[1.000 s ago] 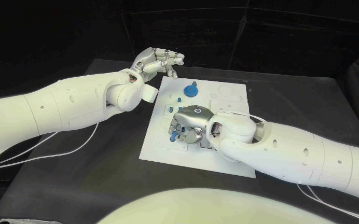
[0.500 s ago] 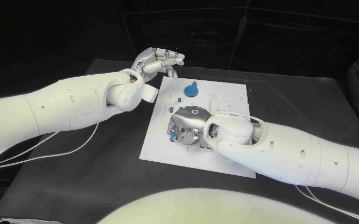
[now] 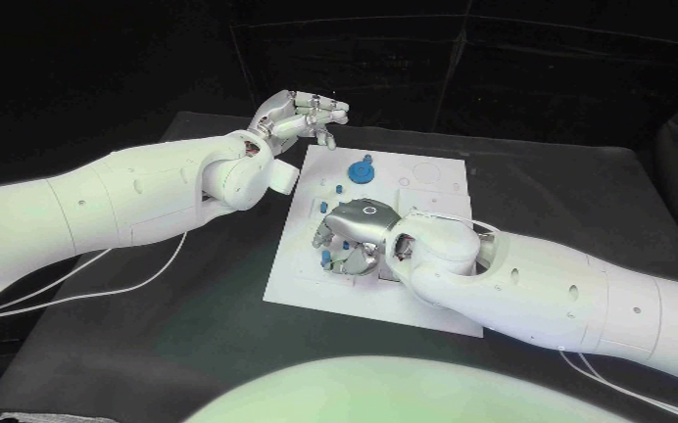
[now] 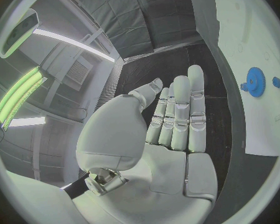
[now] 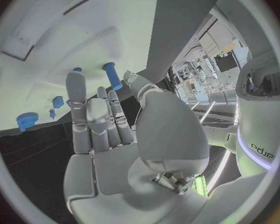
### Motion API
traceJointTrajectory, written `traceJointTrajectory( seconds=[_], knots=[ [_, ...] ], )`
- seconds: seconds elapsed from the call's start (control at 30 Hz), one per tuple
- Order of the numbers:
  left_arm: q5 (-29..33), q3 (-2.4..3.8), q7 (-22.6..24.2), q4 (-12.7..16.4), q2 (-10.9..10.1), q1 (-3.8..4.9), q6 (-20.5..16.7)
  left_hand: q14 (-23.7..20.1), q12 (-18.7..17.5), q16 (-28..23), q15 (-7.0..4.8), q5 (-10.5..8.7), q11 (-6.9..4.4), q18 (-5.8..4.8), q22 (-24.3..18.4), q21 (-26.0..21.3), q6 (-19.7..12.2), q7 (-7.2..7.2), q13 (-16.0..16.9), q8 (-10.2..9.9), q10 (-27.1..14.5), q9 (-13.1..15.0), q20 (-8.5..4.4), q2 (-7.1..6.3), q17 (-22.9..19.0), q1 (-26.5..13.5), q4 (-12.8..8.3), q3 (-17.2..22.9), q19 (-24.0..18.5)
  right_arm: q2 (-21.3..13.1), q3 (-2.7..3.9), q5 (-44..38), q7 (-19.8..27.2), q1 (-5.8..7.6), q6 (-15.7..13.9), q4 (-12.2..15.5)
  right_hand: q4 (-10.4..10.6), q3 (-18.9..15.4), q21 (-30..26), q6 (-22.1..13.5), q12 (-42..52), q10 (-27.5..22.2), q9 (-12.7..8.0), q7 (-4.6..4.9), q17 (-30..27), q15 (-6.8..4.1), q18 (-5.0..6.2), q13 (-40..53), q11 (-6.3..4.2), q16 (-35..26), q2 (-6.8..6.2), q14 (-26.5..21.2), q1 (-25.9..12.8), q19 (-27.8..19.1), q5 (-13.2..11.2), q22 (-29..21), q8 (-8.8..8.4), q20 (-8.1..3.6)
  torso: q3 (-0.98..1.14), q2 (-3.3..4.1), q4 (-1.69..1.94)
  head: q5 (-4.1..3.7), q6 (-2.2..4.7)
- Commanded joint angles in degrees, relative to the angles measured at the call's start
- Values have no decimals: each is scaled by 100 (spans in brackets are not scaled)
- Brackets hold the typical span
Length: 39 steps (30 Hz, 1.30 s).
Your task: Assemble the parts on the task board
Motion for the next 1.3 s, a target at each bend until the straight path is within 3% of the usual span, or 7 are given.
traceJointTrajectory(
  seconds=[0.03,0.2,0.4,0.63,0.8,0.97,1.3],
  knots=[
    [19,4,13,-2,3,8,67,-30,35,36,2,-9,16,28,-18,-35,-48,-10,9,36,-58,-8,7,-4,-16,9,-18,-19,53,-69,1,20,169,2,-619,55,75,-470,-128,-126,136,-170,12,27,-134,2,75,20,36,-55,24,-118,-65,-106,253,-212,-6,40,5,-2,-6,-6,3],
    [19,3,10,-18,-4,8,67,-31,38,37,2,-9,16,28,-20,-38,-50,-10,9,38,-62,-8,8,-4,-18,8,-18,-21,54,-316,3,213,423,-1,-1153,227,268,-1538,-191,-164,525,-447,25,61,-281,17,82,46,47,-33,268,-223,225,-152,470,-326,12,78,6,-12,-14,-23,-22],
    [19,-23,9,-20,-23,6,70,-31,38,37,2,-9,16,28,-20,-38,-50,-10,9,38,-62,-8,8,-4,-18,8,-18,-21,54,-1057,10,1036,522,37,-1525,720,352,-1780,-39,62,924,-194,56,-4,-130,-17,73,98,-17,129,443,-130,422,-14,541,-95,96,26,2,-33,-33,-105,31],
    [19,-84,9,6,-68,6,71,-31,38,37,2,-9,16,28,-20,-38,-50,-10,9,38,-62,-8,8,-4,-18,8,-18,-21,54,-2214,10,2916,90,201,-1303,1121,556,-1901,932,550,2188,1469,124,-364,1011,-366,-178,685,-458,888,601,294,238,748,633,1528,349,-271,-8,-95,-95,-460,155],
    [19,-103,8,7,-84,6,67,-31,38,37,2,-9,16,28,-20,-38,-50,-10,9,38,-62,-8,8,-4,-18,8,-18,-21,54,-2803,5,3085,-673,226,-1300,1336,1050,-2286,1169,680,3389,1344,189,-522,1159,-492,-229,1796,-613,1009,652,341,-240,894,1475,1873,659,-445,5,-120,-152,-672,208],
    [19,-117,32,-8,-76,1,53,-34,44,39,2,-9,15,29,-24,-43,-55,-10,9,40,-68,-8,8,-5,-22,16,-25,-21,56,-3136,0,2880,-1441,231,-1191,1502,1245,-2532,1315,591,4517,1260,260,-537,1355,-537,-282,3220,-619,1142,684,368,-181,969,1411,2129,917,-450,19,-149,-202,-760,216],
    [19,-127,55,-10,-90,-21,53,-36,53,41,0,-9,12,30,-28,-47,-55,-13,10,46,-71,-7,7,0,-27,33,-37,-15,59,-3018,-7,2249,-2146,122,-780,1522,1492,-2886,1349,463,4784,1140,380,-547,1373,-521,-281,3696,-616,1166,570,361,-276,969,1050,2191,1186,-458,22,-147,-192,-812,194]
  ],
)
